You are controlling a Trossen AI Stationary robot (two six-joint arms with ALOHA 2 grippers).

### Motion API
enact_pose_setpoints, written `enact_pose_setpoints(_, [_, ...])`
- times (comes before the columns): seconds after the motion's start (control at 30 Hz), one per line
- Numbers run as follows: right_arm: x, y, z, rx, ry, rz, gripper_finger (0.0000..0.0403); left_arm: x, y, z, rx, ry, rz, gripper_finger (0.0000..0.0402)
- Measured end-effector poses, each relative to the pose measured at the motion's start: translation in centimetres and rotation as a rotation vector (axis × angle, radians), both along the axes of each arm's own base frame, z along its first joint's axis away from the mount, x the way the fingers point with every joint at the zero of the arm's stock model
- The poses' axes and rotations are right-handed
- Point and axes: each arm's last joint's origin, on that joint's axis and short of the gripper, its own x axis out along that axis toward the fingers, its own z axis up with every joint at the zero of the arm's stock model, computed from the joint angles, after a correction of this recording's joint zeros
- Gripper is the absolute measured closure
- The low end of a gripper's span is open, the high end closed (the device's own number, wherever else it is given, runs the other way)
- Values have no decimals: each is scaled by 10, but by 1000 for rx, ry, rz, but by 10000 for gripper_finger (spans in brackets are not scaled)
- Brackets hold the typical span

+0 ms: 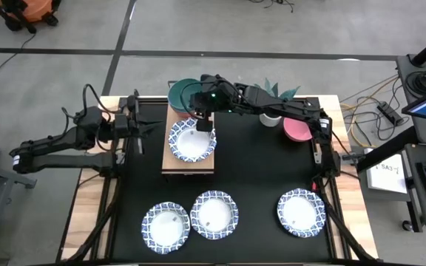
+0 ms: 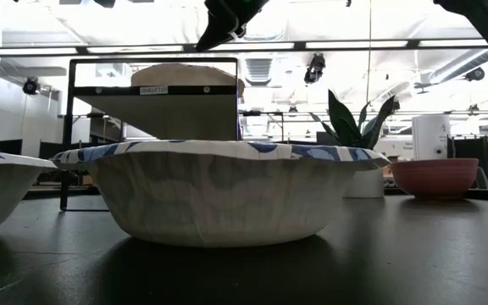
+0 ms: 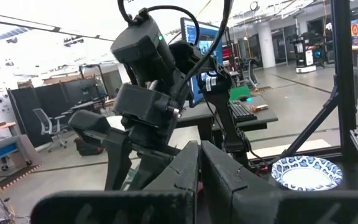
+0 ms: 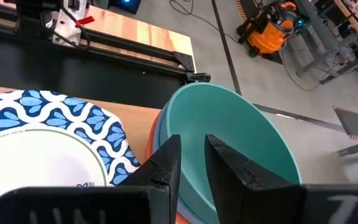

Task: Place and stack bowls onto a shelf
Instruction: Stack the green bowl on the blue bowl on the shelf

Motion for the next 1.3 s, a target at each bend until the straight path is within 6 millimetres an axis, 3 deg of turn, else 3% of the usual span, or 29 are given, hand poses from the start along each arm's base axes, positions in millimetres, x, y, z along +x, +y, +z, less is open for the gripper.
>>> enact_pose_setpoints(0.17, [-11, 8, 16, 31, -36, -3, 341, 9, 2, -5, -14, 36, 0, 402])
enact_pose_setpoints(0.37, [-29, 31, 33, 114, -78, 98, 356, 25, 8, -12, -25, 86, 16, 402])
enact_pose_setpoints(0.53, [-37, 38, 34, 133, -162, 101, 372, 37, 17, -13, -35, 124, 51, 402])
enact_pose_setpoints(0.67, [-32, 21, 19, 130, -253, 61, 385, 43, 19, -7, -35, 126, 53, 402])
enact_pose_setpoints(0.8, [-30, -8, -6, 128, -293, -7, 393, 42, 19, -2, -42, 150, 51, 402])
enact_pose_setpoints(1.03, [-42, -60, -42, 256, -343, -99, 394, 30, 16, 1, -49, 143, 49, 402])
enact_pose_setpoints(1.3, [-46, -69, -56, 308, -351, -105, 394, 27, 15, 2, -53, 135, 48, 402])
